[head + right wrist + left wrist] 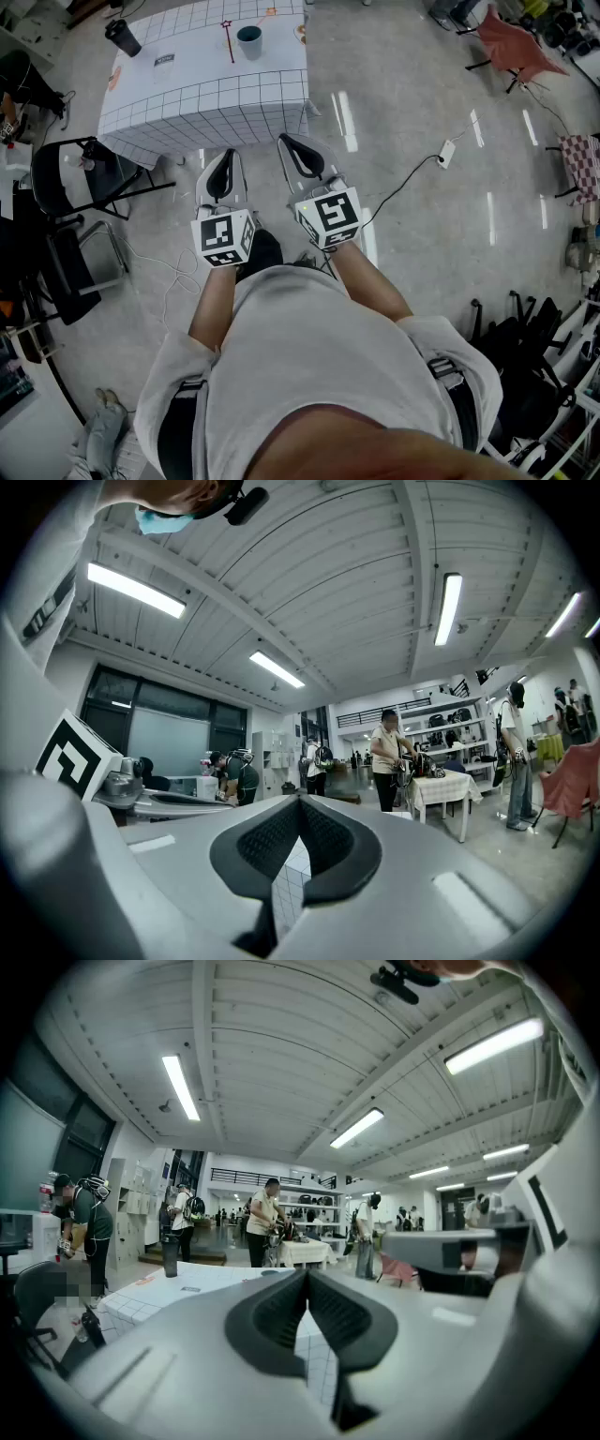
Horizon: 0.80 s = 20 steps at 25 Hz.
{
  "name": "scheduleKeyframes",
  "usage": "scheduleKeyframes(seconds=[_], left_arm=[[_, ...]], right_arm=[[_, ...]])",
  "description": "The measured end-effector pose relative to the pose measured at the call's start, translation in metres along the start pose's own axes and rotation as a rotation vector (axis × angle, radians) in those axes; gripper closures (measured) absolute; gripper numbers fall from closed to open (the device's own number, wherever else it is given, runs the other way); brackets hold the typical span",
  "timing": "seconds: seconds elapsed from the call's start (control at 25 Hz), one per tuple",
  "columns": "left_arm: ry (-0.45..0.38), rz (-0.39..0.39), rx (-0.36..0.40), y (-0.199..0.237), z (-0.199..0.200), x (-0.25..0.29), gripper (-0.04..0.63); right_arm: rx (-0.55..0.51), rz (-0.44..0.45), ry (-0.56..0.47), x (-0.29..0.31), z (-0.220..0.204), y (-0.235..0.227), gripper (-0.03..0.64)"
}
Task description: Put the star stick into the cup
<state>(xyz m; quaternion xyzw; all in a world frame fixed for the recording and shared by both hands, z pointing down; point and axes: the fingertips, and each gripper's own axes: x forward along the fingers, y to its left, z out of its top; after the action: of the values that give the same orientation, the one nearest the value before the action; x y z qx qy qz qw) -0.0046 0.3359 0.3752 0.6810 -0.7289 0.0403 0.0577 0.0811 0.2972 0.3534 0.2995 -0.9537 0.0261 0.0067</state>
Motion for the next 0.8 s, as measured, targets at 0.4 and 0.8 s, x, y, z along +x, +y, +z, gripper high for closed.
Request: scheduleKeyframes(seconds=[0.4, 0.8], left_arm=[[0.034, -0.06, -0.007, 0.075, 0.002, 0.078, 0.592], [0.139, -0.143, -0.048, 0.133, -0.02, 0.125, 0.592]], right_arm=[[-0.017, -0.023, 0.047, 0.11, -0.006, 0.0, 0.618], [0.038, -0.092, 0.113, 0.173, -0.028, -0.009, 0.618]])
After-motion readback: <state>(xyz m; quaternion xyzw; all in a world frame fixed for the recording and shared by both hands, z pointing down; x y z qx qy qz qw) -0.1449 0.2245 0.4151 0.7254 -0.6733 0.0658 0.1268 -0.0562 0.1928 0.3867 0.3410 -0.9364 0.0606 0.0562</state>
